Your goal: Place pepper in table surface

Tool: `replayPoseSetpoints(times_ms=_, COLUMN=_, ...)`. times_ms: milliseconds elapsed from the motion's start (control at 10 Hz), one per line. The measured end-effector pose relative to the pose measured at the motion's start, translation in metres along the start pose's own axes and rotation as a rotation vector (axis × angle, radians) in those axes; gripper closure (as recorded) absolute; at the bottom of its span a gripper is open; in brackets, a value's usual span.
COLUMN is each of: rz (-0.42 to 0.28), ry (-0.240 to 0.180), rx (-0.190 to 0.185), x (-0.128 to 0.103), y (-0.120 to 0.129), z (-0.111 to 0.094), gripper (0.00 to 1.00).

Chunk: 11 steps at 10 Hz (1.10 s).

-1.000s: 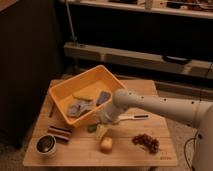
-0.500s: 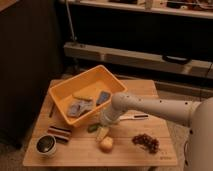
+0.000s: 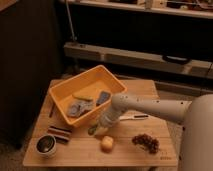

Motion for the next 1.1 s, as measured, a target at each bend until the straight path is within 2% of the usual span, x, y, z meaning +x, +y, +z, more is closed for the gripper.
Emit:
replayPoseSetpoints(times_ms=300, rz=-0.015, ry=0.021, rx=-0.016, x=-0.009, y=0.0, z=0.003, gripper=0.97)
replayPoseSetpoints(times_ms=500, rz=-0.025, ry=0.014, rx=0.01, x=-0.018, y=0.002, z=-0.014, gripper=0.98)
replayPoseSetpoints(times_ms=600, rz=-0.035, ry=0.01, rx=0.03, x=-0.027, y=0.003, z=-0.029, gripper=0.98)
replayPoseSetpoints(times_ms=800, rz=-0.043, ry=0.009, rx=0.079, x=-0.051, y=0.008, z=-0.077, gripper=0.98)
replayPoseSetpoints(times_ms=1100, rz=0.008, ry=0.07, rx=0.158, x=-0.068, y=0.017, z=-0.152, gripper=0.98)
